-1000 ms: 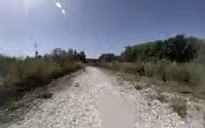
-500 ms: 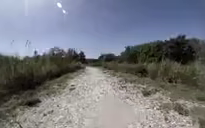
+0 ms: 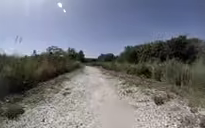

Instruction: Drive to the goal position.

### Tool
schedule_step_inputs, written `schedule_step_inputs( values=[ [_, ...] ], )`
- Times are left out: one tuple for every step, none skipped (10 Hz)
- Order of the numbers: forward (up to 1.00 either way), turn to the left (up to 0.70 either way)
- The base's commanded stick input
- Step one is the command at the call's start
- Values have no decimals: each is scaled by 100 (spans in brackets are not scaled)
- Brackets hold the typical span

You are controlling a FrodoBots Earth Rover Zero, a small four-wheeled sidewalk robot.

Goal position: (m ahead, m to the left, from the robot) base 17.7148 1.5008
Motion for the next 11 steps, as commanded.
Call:
schedule_step_inputs(
  values=[
    [70,32],
    [70,0],
    [70,0],
    [70,0],
    [70,0],
    [70,0],
    [70,0],
    [70,0],
    [70,0],
    [70,0],
    [70,0]
  ],
)
